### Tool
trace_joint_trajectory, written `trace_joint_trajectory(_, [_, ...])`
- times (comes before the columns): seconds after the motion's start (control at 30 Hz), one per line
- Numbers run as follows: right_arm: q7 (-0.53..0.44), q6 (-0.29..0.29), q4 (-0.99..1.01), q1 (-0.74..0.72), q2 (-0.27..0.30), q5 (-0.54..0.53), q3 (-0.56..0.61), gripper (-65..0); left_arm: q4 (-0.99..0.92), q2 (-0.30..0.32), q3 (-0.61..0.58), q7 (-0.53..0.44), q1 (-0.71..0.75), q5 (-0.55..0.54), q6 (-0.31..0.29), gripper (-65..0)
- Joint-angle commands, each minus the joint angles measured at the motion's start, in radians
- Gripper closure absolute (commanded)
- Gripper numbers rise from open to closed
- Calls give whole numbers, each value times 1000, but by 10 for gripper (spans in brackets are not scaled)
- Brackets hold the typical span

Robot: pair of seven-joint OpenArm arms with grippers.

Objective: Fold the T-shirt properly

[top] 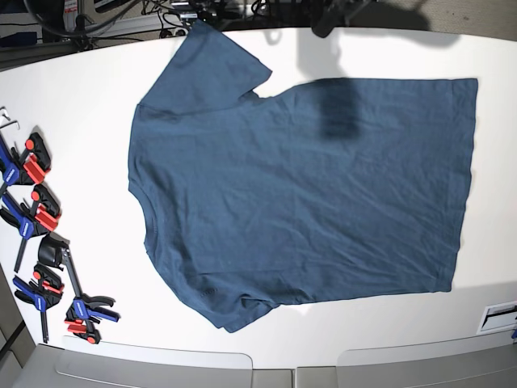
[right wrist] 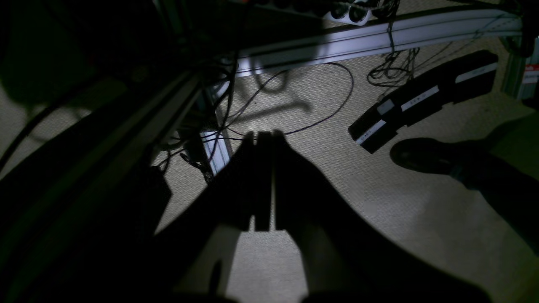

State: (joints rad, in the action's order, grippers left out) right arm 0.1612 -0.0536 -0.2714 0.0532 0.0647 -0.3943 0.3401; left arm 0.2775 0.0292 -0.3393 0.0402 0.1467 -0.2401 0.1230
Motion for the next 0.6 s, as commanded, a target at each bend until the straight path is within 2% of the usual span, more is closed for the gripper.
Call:
trace_joint_trajectory(0.0, [0, -7, -5, 0, 13, 1, -1, 0, 20, 11, -2, -3, 18, -4, -2, 0])
trace_joint_trajectory(0.3, [1, -7, -13, 35, 87, 1, -1, 0, 180, 108, -2, -11, 145, -5, 5, 0])
trace_joint_trajectory(0.47, [1, -7, -71, 100, 135, 1, -1, 0, 239, 163, -2, -10, 216, -5, 15, 0])
trace_joint_trajectory(0.57, [16, -7, -138, 163, 167, 1, -1, 0, 294, 194, -2, -7, 281, -5, 77, 0])
